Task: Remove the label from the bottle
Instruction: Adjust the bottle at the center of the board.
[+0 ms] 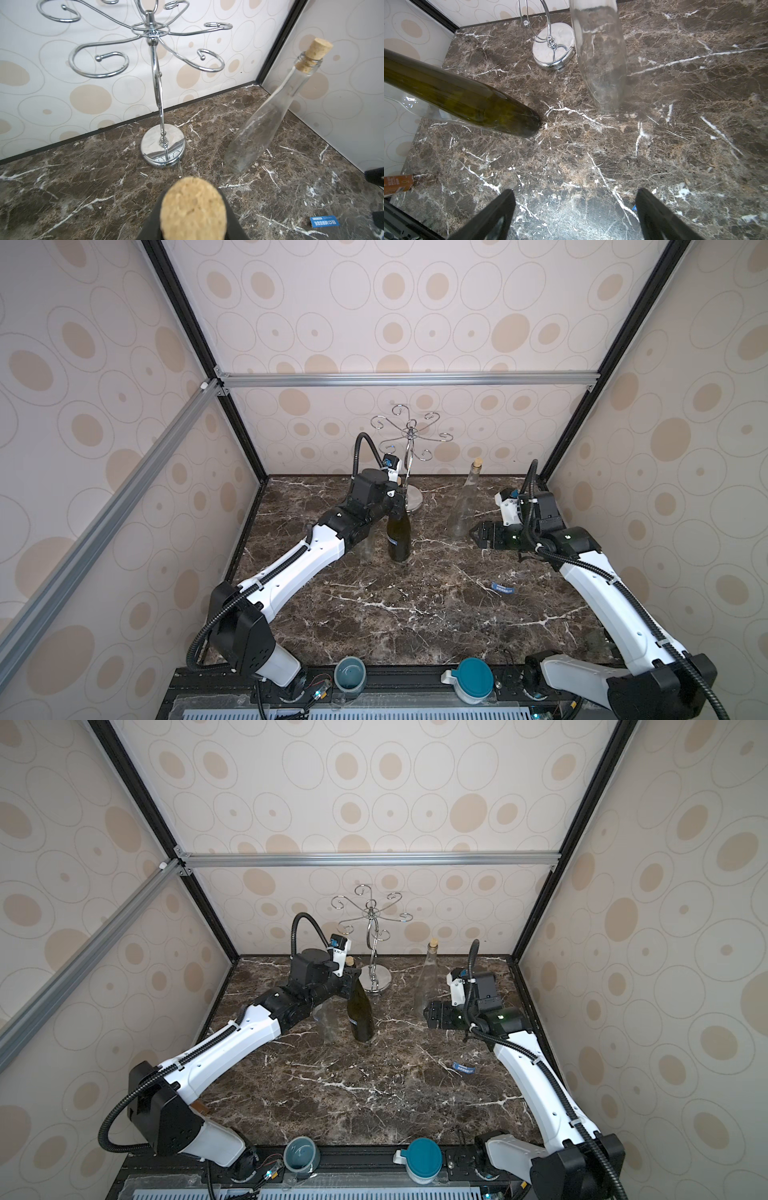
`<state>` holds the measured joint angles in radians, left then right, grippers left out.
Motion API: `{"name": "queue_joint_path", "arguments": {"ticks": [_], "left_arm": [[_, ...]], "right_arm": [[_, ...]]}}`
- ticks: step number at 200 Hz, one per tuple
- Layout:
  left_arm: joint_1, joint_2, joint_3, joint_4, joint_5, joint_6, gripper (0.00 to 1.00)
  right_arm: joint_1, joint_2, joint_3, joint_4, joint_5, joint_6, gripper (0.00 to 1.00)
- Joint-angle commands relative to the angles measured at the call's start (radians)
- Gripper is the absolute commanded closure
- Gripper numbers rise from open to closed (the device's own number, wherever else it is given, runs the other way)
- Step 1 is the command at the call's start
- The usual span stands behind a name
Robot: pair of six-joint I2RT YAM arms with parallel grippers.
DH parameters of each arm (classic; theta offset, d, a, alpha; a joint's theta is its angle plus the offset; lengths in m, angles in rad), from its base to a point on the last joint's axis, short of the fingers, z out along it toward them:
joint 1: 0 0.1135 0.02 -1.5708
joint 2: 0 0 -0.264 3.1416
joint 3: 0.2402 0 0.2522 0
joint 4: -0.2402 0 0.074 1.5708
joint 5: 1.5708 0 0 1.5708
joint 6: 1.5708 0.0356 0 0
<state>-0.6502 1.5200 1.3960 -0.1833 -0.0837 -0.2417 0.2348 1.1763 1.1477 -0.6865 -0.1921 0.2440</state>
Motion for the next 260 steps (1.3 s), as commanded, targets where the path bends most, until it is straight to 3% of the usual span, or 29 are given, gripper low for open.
{"name": "queue_joint_path", "arguments": {"ticks": [1, 50, 120, 139, 164, 189, 227, 260], "left_arm": [[-0.049, -0.018, 0.091, -0.007, -0.155, -0.105, 0.9], [-0.175, 0.064, 0.215, -0.149, -0.455, -0.255, 0.92], [-0.26, 0.156, 0.265, -0.132, -0.536, -0.335, 0.81], [-0.268, 0.166, 0.256, -0.122, -0.528, -0.34, 0.7], [-0.268, 0.161, 0.235, -0.108, -0.492, -0.33, 0.43], [-0.267, 0.126, 0.195, -0.083, -0.453, -0.303, 0.22], [-0.255, 0.068, 0.149, -0.079, -0.343, -0.209, 0.03], [-0.193, 0.0, 0.084, -0.071, -0.154, -0.079, 0.0]], "right_arm": [[0.004, 0.003, -0.011, 0.01, 0.013, -0.019, 0.06], [0.004, 0.002, -0.021, 0.03, -0.001, -0.016, 0.06], [0.003, -0.003, -0.025, 0.032, -0.007, -0.034, 0.05], [0.003, -0.003, -0.024, 0.028, -0.004, -0.039, 0.05], [0.003, -0.009, -0.026, 0.024, -0.002, -0.04, 0.05], [0.002, -0.012, -0.029, 0.024, 0.0, -0.037, 0.05], [0.003, -0.014, -0.023, 0.016, -0.003, -0.036, 0.05], [0.0, -0.025, -0.006, -0.007, 0.001, -0.045, 0.04]]}}
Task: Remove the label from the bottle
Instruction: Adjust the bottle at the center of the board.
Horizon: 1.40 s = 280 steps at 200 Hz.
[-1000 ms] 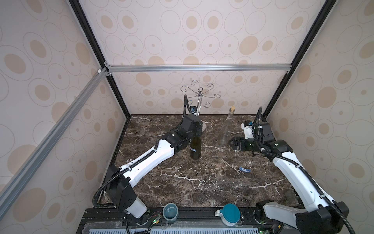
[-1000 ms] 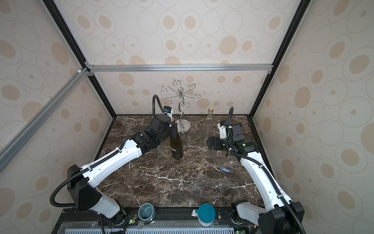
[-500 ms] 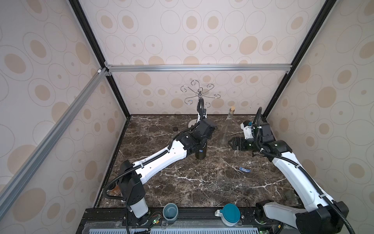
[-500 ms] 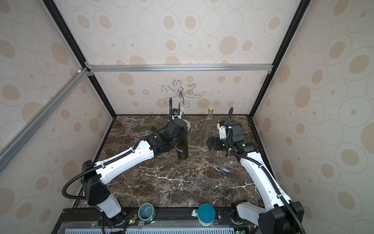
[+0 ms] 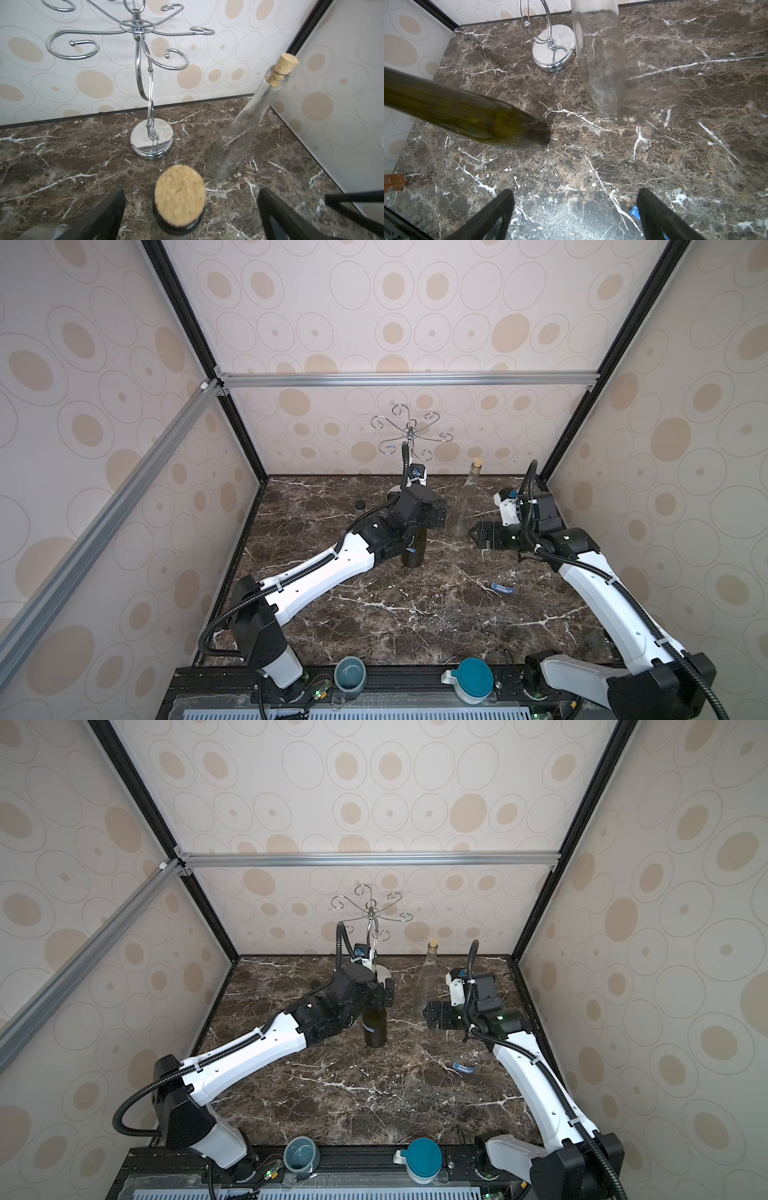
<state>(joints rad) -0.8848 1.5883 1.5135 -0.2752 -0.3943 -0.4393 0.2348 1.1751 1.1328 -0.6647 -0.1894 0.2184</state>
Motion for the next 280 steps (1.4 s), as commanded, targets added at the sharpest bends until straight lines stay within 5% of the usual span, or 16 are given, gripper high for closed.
{"name": "queue_joint_path", "arguments": {"ticks": [1, 64, 122, 177, 280], "left_arm": [[0.045, -0.071, -0.036, 0.023, 0.164, 0.124, 0.0], [0.221, -0.152, -0.114, 0.019, 0.638, 0.482, 0.0], [0.29, -0.094, -0.108, 0.074, 0.887, 0.536, 0.03], [0.322, -0.03, -0.104, 0.15, 0.944, 0.539, 0.13], [0.334, -0.005, -0.116, 0.212, 0.991, 0.534, 0.47]], "right_arm": [[-0.001, -0.025, 0.009, -0.03, -0.001, -0.019, 0.04], [-0.008, -0.045, 0.004, -0.046, 0.011, -0.016, 0.04], [-0.008, -0.059, 0.007, -0.059, 0.024, -0.01, 0.04], [-0.008, -0.06, 0.014, -0.069, 0.029, -0.007, 0.04], [-0.008, -0.067, 0.01, -0.069, 0.042, -0.011, 0.04]]}}
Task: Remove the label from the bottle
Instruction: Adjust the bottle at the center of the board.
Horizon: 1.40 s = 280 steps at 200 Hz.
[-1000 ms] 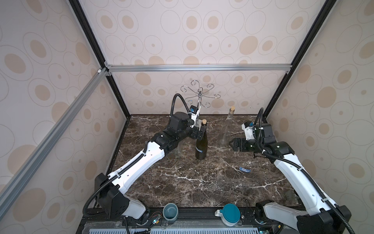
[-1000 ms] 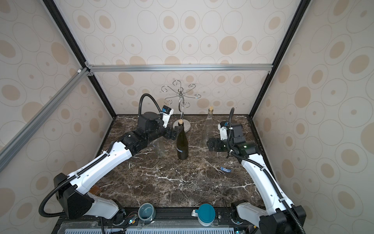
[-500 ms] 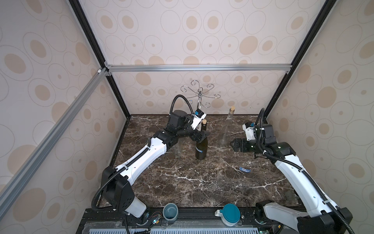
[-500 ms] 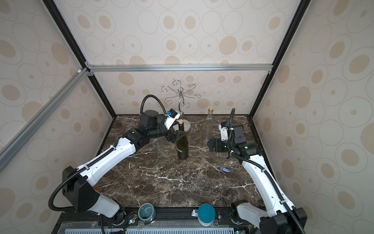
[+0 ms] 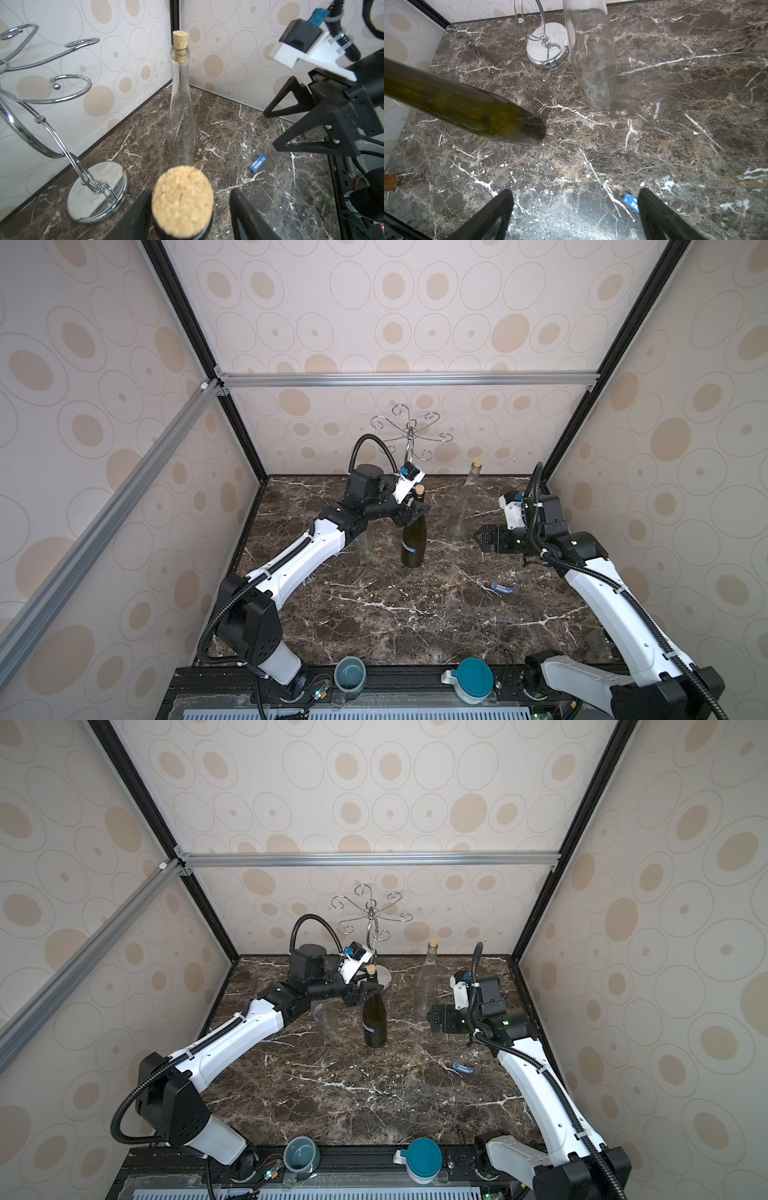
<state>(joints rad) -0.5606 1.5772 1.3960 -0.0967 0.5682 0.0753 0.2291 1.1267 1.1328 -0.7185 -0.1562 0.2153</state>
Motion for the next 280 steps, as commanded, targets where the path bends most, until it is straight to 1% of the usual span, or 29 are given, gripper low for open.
{"name": "queue_joint_path", "arguments": {"ticks": [1, 37, 53, 82, 103, 141, 145, 165, 184, 201, 224, 241, 264, 280], "left_arm": [[0.01, 0.007, 0.001, 0.034, 0.028, 0.02, 0.47], [0.01, 0.016, 0.005, 0.043, 0.03, 0.018, 0.56], [0.011, 0.017, 0.008, 0.043, 0.026, 0.019, 0.64], [0.009, 0.01, 0.003, 0.058, 0.017, 0.015, 0.74], [0.01, 0.004, 0.003, 0.07, 0.0, 0.002, 0.78], [0.008, -0.031, 0.008, 0.086, -0.092, -0.045, 0.83], [0.008, -0.037, 0.006, 0.091, -0.13, -0.055, 0.84], [-0.002, -0.074, 0.001, 0.1, -0.233, -0.096, 0.87], [-0.028, -0.102, 0.016, 0.091, -0.352, -0.141, 0.91], [-0.064, -0.122, 0.02, 0.095, -0.471, -0.211, 0.93], [-0.136, -0.135, 0.033, 0.084, -0.649, -0.283, 0.94], [-0.212, -0.135, 0.044, 0.077, -0.822, -0.318, 0.95], [-0.263, -0.133, 0.03, 0.1, -0.927, -0.424, 0.95], [-0.296, -0.121, 0.026, 0.104, -1.008, -0.47, 0.96]], "right_arm": [[-0.002, -0.019, 0.009, -0.015, 0.009, -0.008, 0.04], [-0.002, -0.028, 0.001, -0.009, 0.01, -0.006, 0.04], [-0.002, -0.028, -0.003, -0.007, 0.01, -0.005, 0.04], [-0.002, -0.024, 0.001, -0.003, 0.007, -0.005, 0.04], [-0.002, -0.02, 0.004, 0.002, 0.002, -0.005, 0.04], [-0.002, -0.01, 0.013, 0.004, -0.012, -0.004, 0.04], [-0.002, -0.009, 0.014, 0.005, -0.014, -0.002, 0.04], [-0.002, -0.005, 0.019, 0.008, -0.024, 0.001, 0.04], [-0.002, -0.001, 0.022, 0.014, -0.029, 0.0, 0.04], [-0.002, 0.008, 0.024, 0.023, -0.034, -0.003, 0.04], [-0.002, 0.018, 0.024, 0.036, -0.043, -0.001, 0.04], [-0.002, 0.022, 0.022, 0.046, -0.051, 0.002, 0.04], [-0.002, 0.026, 0.017, 0.054, -0.059, 0.003, 0.04], [-0.002, 0.026, 0.014, 0.057, -0.061, 0.007, 0.04]]}}
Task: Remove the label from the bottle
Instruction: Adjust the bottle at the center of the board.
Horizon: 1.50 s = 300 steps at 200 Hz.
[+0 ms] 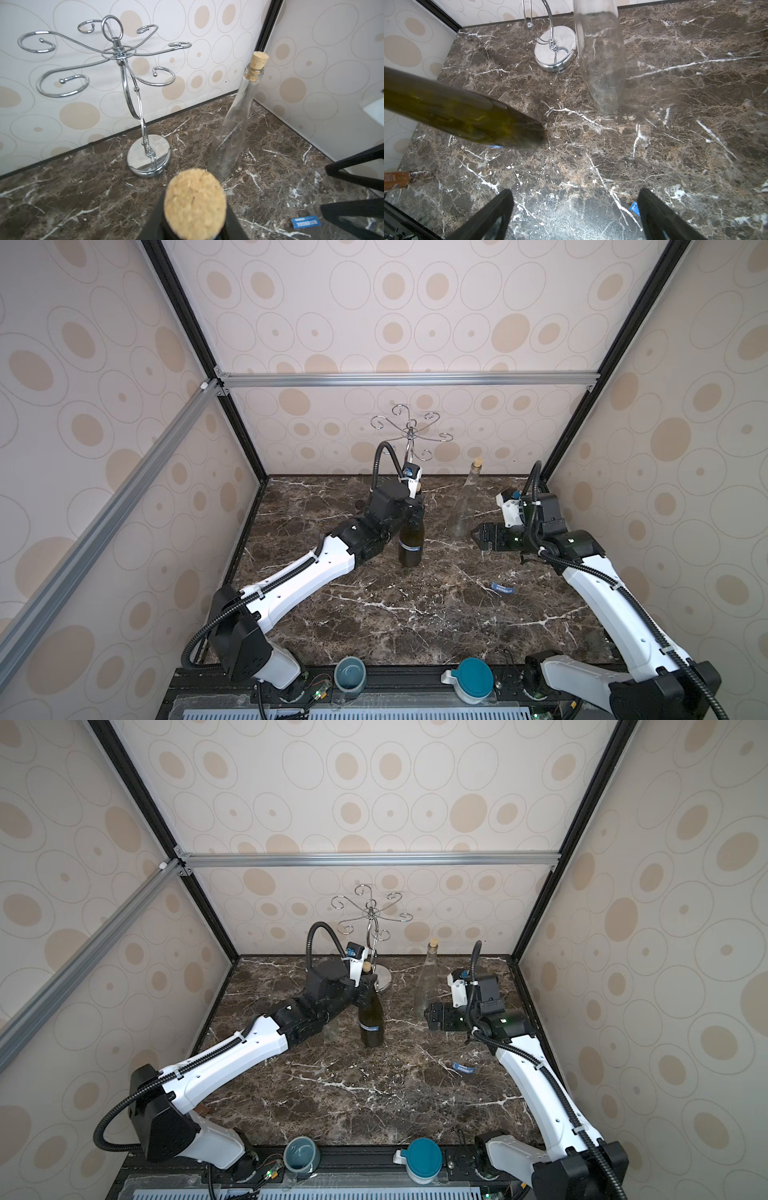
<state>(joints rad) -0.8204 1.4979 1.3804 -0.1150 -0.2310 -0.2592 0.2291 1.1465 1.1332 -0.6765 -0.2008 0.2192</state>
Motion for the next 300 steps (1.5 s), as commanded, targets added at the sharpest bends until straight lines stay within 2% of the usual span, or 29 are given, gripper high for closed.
{"name": "queue_joint_path", "arguments": {"ticks": [1, 19, 45, 121, 137, 173, 194, 221, 251, 270, 286, 300], "left_arm": [[-0.038, -0.04, 0.042, 0.122, -0.215, -0.137, 0.96], [-0.066, -0.023, 0.038, 0.131, -0.281, -0.153, 0.96], [-0.086, -0.003, 0.025, 0.152, -0.306, -0.166, 0.95], [-0.104, 0.045, 0.003, 0.156, -0.312, -0.188, 0.86], [-0.106, 0.05, 0.002, 0.155, -0.311, -0.187, 0.76], [-0.108, 0.036, -0.004, 0.156, -0.272, -0.168, 0.35], [-0.106, 0.006, -0.023, 0.165, -0.233, -0.138, 0.17], [-0.094, -0.041, -0.045, 0.167, -0.134, -0.06, 0.04], [-0.036, -0.104, -0.086, 0.147, 0.019, 0.056, 0.0], [0.05, -0.148, -0.108, 0.129, 0.198, 0.111, 0.0], [0.125, -0.172, -0.113, 0.11, 0.41, 0.162, 0.0], [0.17, -0.174, -0.117, 0.094, 0.545, 0.209, 0.0]], "right_arm": [[-0.002, 0.006, 0.013, 0.015, -0.017, 0.002, 0.04], [-0.002, -0.001, 0.005, 0.021, -0.019, 0.007, 0.04], [-0.002, -0.008, 0.005, 0.018, -0.016, 0.006, 0.04], [-0.002, -0.013, -0.002, 0.017, -0.008, 0.004, 0.04], [-0.002, -0.014, -0.002, 0.015, -0.005, 0.002, 0.04], [-0.002, -0.014, -0.002, 0.012, -0.004, 0.002, 0.04], [-0.002, -0.018, -0.001, 0.011, -0.002, 0.001, 0.04], [-0.002, -0.022, 0.001, 0.005, 0.001, -0.002, 0.04], [-0.002, -0.032, 0.006, -0.005, -0.001, -0.003, 0.04], [-0.002, -0.038, 0.007, -0.005, -0.003, -0.001, 0.03], [-0.004, -0.038, 0.01, -0.014, -0.005, -0.002, 0.03], [-0.004, -0.035, 0.009, -0.018, -0.005, -0.002, 0.03]]}}
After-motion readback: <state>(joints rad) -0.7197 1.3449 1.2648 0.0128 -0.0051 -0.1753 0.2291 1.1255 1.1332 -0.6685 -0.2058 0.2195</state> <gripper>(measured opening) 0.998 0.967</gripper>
